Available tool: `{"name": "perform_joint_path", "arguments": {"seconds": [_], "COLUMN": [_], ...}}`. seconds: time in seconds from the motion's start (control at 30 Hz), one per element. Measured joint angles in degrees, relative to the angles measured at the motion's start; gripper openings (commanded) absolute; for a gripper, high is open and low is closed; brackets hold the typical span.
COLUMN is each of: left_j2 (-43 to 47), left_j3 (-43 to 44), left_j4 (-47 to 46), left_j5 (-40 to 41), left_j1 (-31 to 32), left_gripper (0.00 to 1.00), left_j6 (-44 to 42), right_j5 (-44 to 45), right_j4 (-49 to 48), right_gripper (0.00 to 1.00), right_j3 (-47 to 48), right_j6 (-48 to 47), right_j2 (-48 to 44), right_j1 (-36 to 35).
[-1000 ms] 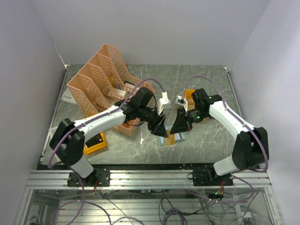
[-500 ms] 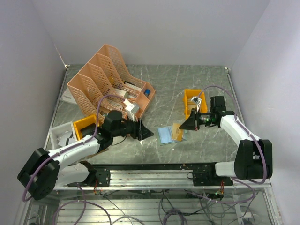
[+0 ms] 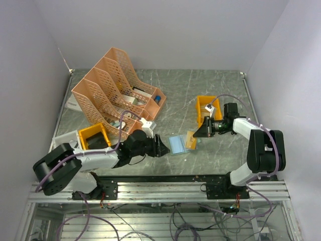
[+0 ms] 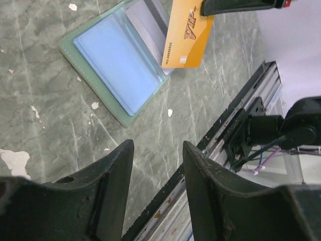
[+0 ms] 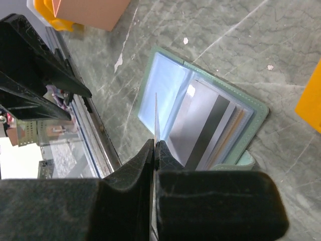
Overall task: Put the credit cards into the card holder
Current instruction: Insert the credit card into the card holder.
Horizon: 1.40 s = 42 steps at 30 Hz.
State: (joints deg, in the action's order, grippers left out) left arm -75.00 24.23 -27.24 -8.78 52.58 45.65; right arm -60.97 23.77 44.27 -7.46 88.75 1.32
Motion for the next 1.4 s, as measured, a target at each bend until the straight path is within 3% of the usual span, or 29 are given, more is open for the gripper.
{"name": "perform_joint_path", "arguments": {"seconds": [0.27, 0.5, 1.4], "left_j2": [-9.4, -16.6, -15.7], "left_j3": [3.5, 7.6, 11.0], "left_j4": [-2.7, -2.8, 8.8], "left_j5": [5.3, 6.9, 15.1], "left_j1": [2.4, 2.7, 3.4], "left_gripper": [0.46, 0.46, 0.47], "left_j6": [3.3, 4.2, 2.7], "right_j5": [-0.6, -1.7, -0.2], "right_j4": [-0.3, -0.3, -5.1], "right_gripper": [0.00, 0.00, 0.00], "right_j3": [0.8, 1.6, 2.2], "right_j6": [-0.1, -0.5, 4.0], "right_j2": [4.3, 7.5, 10.7], "right_j1": [-0.2, -1.4, -3.2]}}
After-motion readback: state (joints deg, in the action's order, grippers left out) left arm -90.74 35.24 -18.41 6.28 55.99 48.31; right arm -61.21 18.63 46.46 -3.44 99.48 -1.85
